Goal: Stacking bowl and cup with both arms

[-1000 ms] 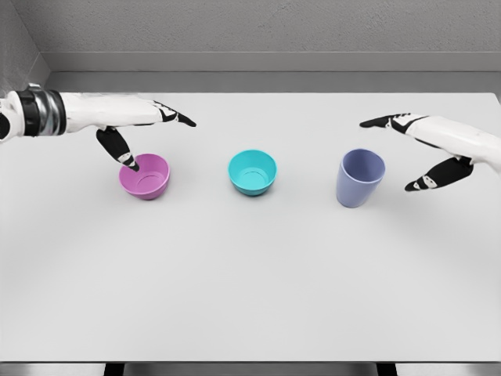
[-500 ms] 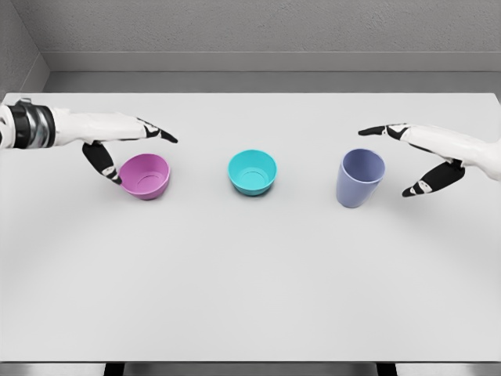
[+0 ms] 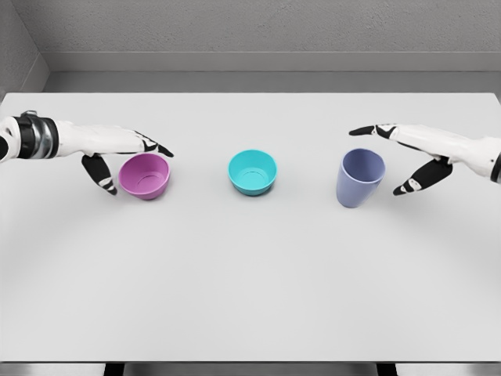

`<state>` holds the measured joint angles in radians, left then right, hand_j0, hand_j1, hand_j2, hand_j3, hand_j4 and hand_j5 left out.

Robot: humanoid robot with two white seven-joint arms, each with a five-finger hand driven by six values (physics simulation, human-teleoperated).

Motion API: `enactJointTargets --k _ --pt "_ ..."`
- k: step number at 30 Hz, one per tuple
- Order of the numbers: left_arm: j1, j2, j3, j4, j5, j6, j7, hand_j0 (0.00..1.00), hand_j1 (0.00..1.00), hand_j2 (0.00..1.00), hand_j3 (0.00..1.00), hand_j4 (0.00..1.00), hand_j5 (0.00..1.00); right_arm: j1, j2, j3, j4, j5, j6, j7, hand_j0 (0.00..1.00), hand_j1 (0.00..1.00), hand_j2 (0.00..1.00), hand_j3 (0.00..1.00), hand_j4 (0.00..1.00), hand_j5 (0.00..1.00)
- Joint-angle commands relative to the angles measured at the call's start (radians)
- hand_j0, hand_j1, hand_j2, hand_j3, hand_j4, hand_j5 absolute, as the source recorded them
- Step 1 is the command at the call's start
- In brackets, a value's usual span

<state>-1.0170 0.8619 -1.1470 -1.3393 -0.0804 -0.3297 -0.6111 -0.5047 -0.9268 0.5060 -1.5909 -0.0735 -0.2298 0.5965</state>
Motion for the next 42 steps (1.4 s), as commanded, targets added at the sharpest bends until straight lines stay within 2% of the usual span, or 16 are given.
enactJointTargets --k 1,5,16,23,25,42 --pt "0.002 -0.001 0.003 0.006 -0.035 0.001 0.000 1.00 1.00 1.00 1.00 1.00 1.00 -0.003 -0.001 0.009 0.003 -0.003 0.009 0.014 1.00 1.00 1.00 1.00 1.00 1.00" --pt "0.002 -0.018 0.004 0.006 -0.039 0.000 0.000 1.00 1.00 1.00 1.00 1.00 1.00 -0.028 -0.001 0.031 0.011 -0.003 0.009 0.014 1.00 1.00 1.00 1.00 1.00 1.00" --pt "0.005 -0.044 0.006 0.005 -0.076 0.000 0.000 1.00 1.00 1.00 1.00 1.00 1.00 -0.029 0.000 0.039 0.011 0.003 0.007 0.014 1.00 1.00 1.00 1.00 1.00 1.00" --pt "0.015 -0.053 0.004 0.006 -0.076 0.000 0.000 1.00 1.00 1.00 1.00 1.00 1.00 -0.029 0.029 0.040 0.017 0.004 0.006 0.014 1.00 1.00 1.00 1.00 1.00 1.00" --pt "0.012 -0.057 0.006 0.008 -0.101 0.000 0.000 1.00 1.00 1.00 1.00 1.00 1.00 -0.031 0.031 0.054 0.020 0.006 0.006 0.014 1.00 1.00 1.00 1.00 1.00 1.00" --pt "0.026 -0.075 0.006 0.035 -0.105 0.000 0.000 1.00 1.00 1.00 1.00 1.00 1.00 -0.035 0.048 0.068 0.026 0.006 0.006 0.014 1.00 1.00 1.00 1.00 1.00 1.00"
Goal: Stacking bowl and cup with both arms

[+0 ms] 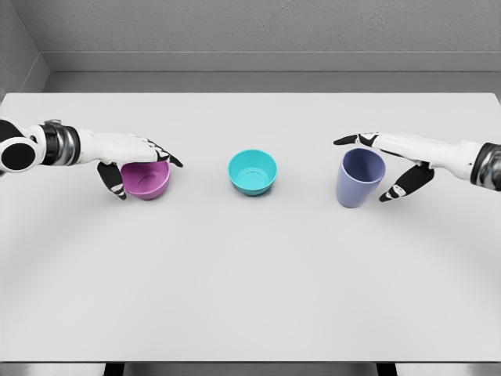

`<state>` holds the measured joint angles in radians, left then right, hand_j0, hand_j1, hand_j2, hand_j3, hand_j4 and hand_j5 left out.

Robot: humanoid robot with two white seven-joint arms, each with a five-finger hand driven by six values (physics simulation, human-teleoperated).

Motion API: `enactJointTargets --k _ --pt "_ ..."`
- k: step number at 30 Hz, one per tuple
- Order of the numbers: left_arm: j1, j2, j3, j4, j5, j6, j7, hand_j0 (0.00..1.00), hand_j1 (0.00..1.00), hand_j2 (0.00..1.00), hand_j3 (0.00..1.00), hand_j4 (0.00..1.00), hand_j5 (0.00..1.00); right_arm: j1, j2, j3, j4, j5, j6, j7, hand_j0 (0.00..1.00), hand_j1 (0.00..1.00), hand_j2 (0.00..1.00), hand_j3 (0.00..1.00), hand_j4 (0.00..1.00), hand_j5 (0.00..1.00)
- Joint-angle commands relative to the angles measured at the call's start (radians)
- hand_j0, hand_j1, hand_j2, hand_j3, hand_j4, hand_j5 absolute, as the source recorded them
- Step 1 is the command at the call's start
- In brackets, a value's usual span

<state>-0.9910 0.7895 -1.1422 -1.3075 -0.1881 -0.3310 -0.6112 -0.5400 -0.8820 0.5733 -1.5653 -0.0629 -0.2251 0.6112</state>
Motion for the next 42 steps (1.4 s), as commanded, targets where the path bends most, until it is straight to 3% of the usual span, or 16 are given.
enactJointTargets --k 1,11,14,23,33,42 --pt "0.000 -0.004 0.001 0.010 0.002 0.001 0.000 1.00 1.00 1.00 1.00 1.00 1.00 0.000 0.003 0.000 0.001 -0.005 0.001 0.000 1.00 1.00 1.00 1.00 1.00 1.00" --pt "0.009 -0.004 0.001 0.010 -0.021 0.003 0.000 1.00 1.00 1.00 1.00 1.00 1.00 0.000 0.006 0.003 0.001 -0.003 0.000 0.000 1.00 1.00 1.00 1.00 1.00 1.00" --pt "0.008 -0.004 0.005 0.010 -0.027 0.003 0.000 0.88 0.88 0.88 0.88 0.88 0.88 -0.002 0.006 0.008 0.001 -0.003 0.000 0.000 1.00 1.00 1.00 1.00 1.00 1.00" --pt "0.012 -0.004 0.015 0.010 -0.027 0.003 0.000 0.74 0.74 0.74 0.74 0.74 0.74 -0.008 0.014 0.014 0.013 0.008 0.001 0.000 1.00 1.00 1.00 1.00 1.00 1.00" --pt "0.014 -0.003 0.050 0.001 -0.039 0.001 0.000 0.67 0.67 0.67 0.67 0.67 0.67 -0.017 0.015 0.017 0.027 0.012 0.001 0.000 1.00 1.00 1.00 1.00 1.00 1.00" --pt "0.000 -0.004 0.068 -0.033 -0.057 -0.005 0.000 0.67 0.67 0.67 0.67 0.67 0.67 -0.025 0.037 0.025 0.042 0.028 0.000 0.000 1.00 1.00 1.00 1.00 1.00 1.00"
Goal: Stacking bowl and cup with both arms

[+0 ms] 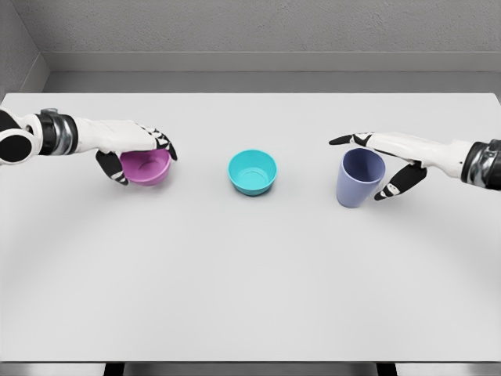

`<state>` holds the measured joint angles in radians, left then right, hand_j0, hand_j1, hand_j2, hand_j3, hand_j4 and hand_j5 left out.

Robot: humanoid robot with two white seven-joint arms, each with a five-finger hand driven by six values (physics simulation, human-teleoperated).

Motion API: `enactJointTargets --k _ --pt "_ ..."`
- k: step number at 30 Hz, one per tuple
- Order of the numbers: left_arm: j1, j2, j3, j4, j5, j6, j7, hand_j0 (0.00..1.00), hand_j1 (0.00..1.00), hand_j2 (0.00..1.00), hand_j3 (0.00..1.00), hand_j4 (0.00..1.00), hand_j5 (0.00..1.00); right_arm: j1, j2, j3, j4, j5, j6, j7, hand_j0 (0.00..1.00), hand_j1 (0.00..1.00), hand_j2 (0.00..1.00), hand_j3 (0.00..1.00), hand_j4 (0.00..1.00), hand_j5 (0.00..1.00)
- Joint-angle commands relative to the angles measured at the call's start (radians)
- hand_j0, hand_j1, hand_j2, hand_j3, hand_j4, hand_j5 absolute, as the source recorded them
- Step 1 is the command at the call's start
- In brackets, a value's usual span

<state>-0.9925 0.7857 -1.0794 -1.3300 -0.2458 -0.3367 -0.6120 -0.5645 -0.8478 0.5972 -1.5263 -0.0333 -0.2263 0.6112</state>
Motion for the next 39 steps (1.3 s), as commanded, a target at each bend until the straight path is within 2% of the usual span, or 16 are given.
enactJointTargets --k 1,6,22,24,26,28,30,33,39 --pt "0.000 0.000 0.006 -0.012 0.000 0.001 0.001 0.67 0.67 0.67 0.67 0.67 0.67 0.000 0.003 0.001 0.002 -0.002 0.001 0.000 1.00 1.00 1.00 1.00 1.00 1.00" --pt "-0.011 -0.002 0.012 -0.054 -0.017 0.001 0.001 0.67 0.67 0.67 0.67 0.67 0.67 0.000 0.003 0.003 0.005 -0.002 0.002 0.000 1.00 1.00 1.00 1.00 1.00 1.00" --pt "-0.040 -0.126 0.021 -0.052 -0.052 0.001 0.001 0.67 0.67 0.67 0.67 0.67 0.67 -0.002 0.012 0.012 0.012 0.007 0.002 0.000 0.99 0.99 0.99 0.99 0.99 0.99" --pt "-0.051 -0.141 0.024 -0.052 -0.052 0.001 0.001 0.67 0.67 0.67 0.67 0.67 0.67 -0.005 0.012 0.013 0.012 0.007 0.001 0.000 0.91 0.91 0.91 0.91 0.91 0.91" --pt "-0.055 -0.152 0.023 -0.052 -0.052 0.001 0.001 0.67 0.67 0.67 0.67 0.67 0.67 -0.005 0.012 0.013 0.012 0.007 0.001 0.000 0.78 0.78 0.78 0.78 0.78 0.78" --pt "-0.063 -0.166 0.023 -0.052 -0.052 0.001 0.001 0.67 0.67 0.67 0.67 0.67 0.67 -0.006 0.012 0.012 0.015 0.007 0.001 0.000 0.60 0.60 0.60 0.60 0.60 0.60" --pt "-0.063 -0.180 0.023 -0.052 -0.059 0.001 0.001 0.67 0.67 0.67 0.67 0.67 0.67 -0.009 0.012 0.012 0.015 0.004 -0.002 0.000 0.51 0.51 0.51 0.51 0.51 0.51" --pt "-0.066 -0.201 0.023 -0.052 -0.064 0.001 0.001 0.67 0.67 0.67 0.67 0.67 0.67 -0.011 0.010 0.012 0.015 0.004 -0.007 0.000 0.45 0.45 0.45 0.45 0.45 0.45" --pt "-0.074 -0.240 0.023 -0.051 -0.072 0.001 0.001 0.67 0.67 0.67 0.67 0.67 0.67 -0.018 0.010 0.013 0.014 0.004 -0.005 0.000 0.47 0.47 0.47 0.47 0.47 0.47"
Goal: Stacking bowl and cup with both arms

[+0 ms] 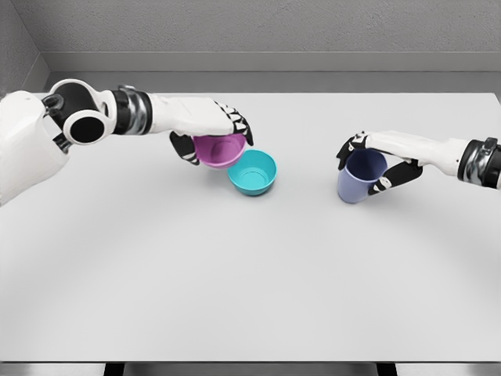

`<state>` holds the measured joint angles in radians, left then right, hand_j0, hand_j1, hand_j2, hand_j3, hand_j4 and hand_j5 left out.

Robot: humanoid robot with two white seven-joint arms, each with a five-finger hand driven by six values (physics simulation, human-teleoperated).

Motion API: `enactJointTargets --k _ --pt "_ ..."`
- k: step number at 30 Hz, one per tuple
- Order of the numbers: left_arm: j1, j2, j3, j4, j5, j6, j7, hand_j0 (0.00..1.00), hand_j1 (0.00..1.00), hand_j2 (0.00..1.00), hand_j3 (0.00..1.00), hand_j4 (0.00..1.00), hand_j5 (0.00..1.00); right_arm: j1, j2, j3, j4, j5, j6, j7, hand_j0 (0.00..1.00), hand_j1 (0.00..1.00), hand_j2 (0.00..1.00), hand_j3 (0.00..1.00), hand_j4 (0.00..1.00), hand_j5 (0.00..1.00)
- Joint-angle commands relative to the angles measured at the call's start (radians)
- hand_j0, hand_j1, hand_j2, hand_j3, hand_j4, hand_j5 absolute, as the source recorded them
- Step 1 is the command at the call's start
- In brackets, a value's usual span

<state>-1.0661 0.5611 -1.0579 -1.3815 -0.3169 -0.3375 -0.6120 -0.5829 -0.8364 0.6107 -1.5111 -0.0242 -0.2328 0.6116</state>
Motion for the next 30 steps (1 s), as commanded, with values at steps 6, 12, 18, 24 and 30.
enactJointTargets --k 6,12,18,24,30 --pt "0.000 -0.041 0.001 0.002 -0.014 0.002 0.001 0.67 0.67 0.67 0.67 0.67 0.67 0.000 -0.004 0.000 -0.003 -0.005 0.001 -0.001 0.48 0.48 0.48 0.48 0.48 0.48" --pt "0.003 -0.075 0.001 0.012 -0.036 0.002 0.001 0.67 0.67 0.67 0.67 0.67 0.67 -0.014 -0.016 -0.002 -0.011 -0.011 0.000 -0.001 0.50 0.50 0.50 0.50 0.50 0.50" --pt "0.009 -0.113 -0.002 0.061 -0.057 0.002 0.001 0.67 0.67 0.67 0.67 0.67 0.67 -0.021 -0.018 -0.002 -0.017 -0.011 -0.002 -0.001 0.50 0.50 0.50 0.50 0.50 0.50" --pt "0.014 -0.139 -0.004 0.081 -0.067 0.002 0.001 0.68 0.68 0.68 0.68 0.68 0.68 -0.023 -0.029 -0.003 -0.032 -0.016 -0.003 -0.001 0.50 0.50 0.50 0.50 0.50 0.50" --pt "0.020 -0.159 -0.004 0.081 -0.079 0.002 0.001 0.68 0.68 0.68 0.68 0.68 0.68 -0.032 -0.030 -0.003 -0.051 -0.016 -0.003 -0.001 0.50 0.50 0.50 0.50 0.50 0.50"
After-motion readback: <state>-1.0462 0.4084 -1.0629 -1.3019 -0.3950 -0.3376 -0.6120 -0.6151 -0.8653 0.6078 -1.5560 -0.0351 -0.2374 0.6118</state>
